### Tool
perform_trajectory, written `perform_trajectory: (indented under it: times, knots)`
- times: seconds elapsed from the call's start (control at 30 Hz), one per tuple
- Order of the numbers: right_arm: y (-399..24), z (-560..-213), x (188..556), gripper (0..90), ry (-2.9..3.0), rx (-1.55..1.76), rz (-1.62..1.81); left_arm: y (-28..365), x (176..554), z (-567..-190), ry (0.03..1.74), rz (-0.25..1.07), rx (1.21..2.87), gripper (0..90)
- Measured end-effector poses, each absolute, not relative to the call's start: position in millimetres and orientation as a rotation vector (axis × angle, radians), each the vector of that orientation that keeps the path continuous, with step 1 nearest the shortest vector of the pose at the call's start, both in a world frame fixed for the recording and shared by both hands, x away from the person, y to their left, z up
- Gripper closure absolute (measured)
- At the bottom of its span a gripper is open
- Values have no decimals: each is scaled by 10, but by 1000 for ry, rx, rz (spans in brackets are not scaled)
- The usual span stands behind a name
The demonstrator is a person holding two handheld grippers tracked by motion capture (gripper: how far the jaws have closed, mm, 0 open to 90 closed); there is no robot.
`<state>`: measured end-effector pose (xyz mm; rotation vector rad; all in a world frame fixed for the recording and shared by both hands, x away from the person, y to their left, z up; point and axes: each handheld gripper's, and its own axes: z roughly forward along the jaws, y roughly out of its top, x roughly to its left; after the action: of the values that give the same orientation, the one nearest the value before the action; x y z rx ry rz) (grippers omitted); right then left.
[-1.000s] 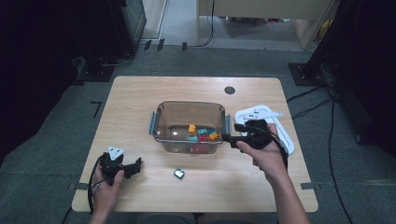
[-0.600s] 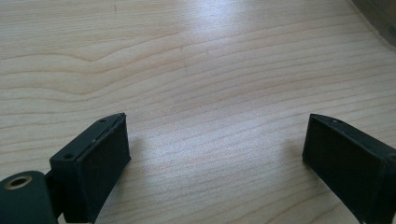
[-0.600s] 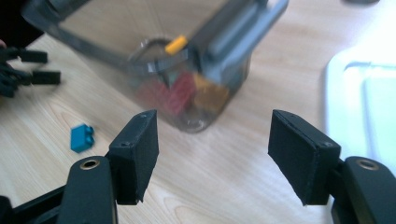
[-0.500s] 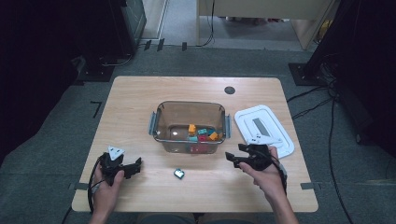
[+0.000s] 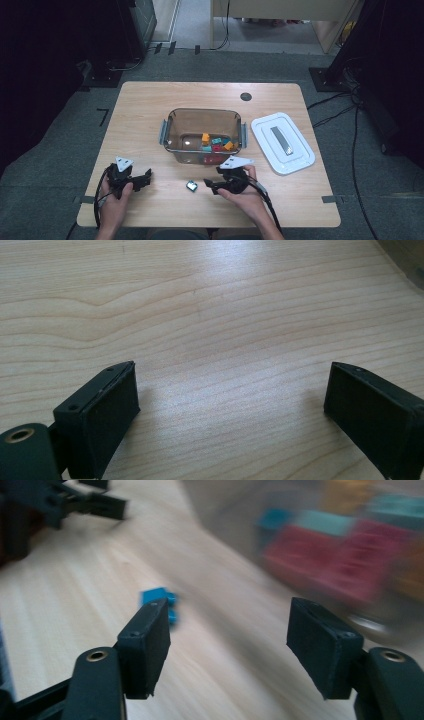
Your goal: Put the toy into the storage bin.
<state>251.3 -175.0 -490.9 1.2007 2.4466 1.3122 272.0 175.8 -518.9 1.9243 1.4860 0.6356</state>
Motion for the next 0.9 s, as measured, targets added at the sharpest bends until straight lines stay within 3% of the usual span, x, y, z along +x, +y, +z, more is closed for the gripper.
perform_trajectory:
  times: [0.27, 0.6, 0.7, 0.9]
  knots:
    - [-1355, -5024, 2443, 413, 2526, 1077, 1292, 1758, 2720, -5189, 1486, 636, 1924, 73]
    - [-1143, -5104, 2397, 567, 2562, 971, 1228, 1758, 2720, -5189, 1486, 636, 1924, 73]
    - [-1124, -5125, 2379, 652, 2550, 950, 1195, 1758, 2720, -5189, 1486, 636, 1925, 73]
    - [-1132, -5150, 2351, 667, 2545, 918, 1150, 1758, 2720, -5189, 1486, 636, 1925, 73]
